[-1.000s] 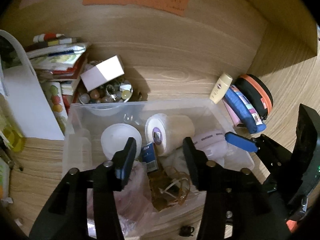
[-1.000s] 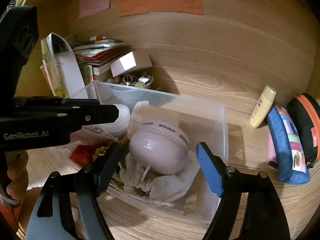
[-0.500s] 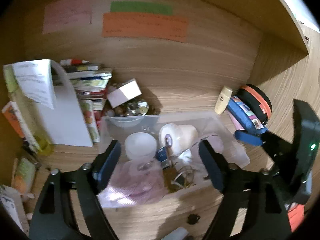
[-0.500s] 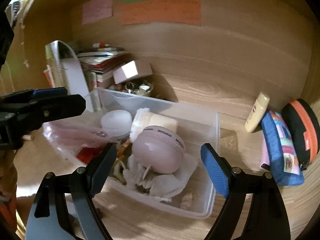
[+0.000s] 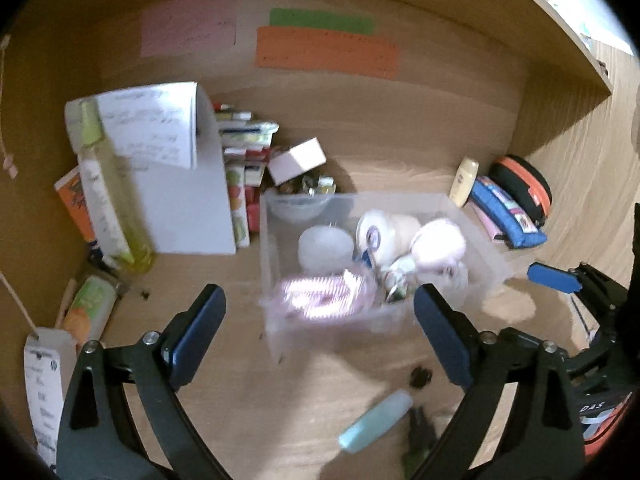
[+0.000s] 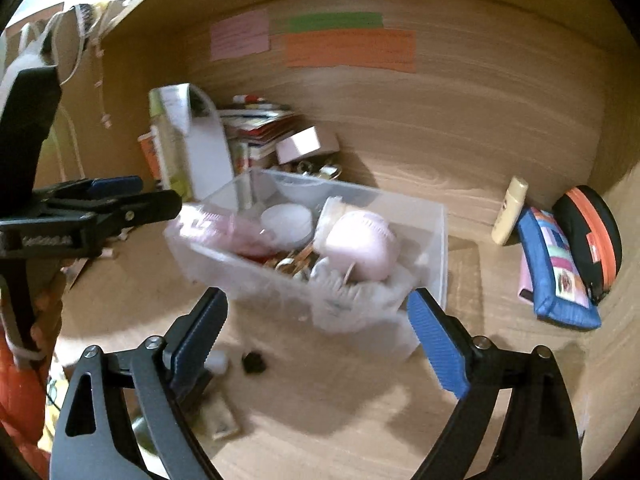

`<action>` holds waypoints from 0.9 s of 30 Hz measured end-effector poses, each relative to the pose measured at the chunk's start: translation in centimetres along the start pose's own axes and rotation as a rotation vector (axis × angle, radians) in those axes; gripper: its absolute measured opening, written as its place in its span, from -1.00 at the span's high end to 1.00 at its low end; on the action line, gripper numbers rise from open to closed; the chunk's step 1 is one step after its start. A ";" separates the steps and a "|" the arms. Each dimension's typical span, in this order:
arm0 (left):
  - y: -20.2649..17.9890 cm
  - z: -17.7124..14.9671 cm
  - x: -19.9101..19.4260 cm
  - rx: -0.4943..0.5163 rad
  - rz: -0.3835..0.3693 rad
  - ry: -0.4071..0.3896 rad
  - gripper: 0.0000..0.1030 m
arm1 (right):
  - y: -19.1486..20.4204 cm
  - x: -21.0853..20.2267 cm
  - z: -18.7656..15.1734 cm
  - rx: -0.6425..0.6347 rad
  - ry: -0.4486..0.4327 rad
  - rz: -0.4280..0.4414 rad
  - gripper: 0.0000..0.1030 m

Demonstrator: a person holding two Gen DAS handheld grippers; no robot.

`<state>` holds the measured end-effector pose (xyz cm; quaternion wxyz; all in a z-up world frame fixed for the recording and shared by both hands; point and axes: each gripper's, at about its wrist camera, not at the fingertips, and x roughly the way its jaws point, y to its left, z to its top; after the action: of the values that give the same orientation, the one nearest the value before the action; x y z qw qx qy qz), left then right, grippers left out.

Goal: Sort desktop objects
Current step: 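Grasp the dark green bottle with the left tool while the right tool grasps the small beige block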

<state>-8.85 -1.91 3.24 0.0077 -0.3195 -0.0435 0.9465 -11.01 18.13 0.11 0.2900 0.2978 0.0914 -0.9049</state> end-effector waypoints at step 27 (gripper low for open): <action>-8.0 -10.0 1.0 0.112 -0.160 0.274 -0.90 | -0.3 -2.6 -8.8 0.003 0.104 -0.114 -0.83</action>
<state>-3.73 6.83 -4.56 0.1067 -0.4401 -0.0145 0.8915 -5.25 22.59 -5.42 0.2325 0.3391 0.1217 -0.9034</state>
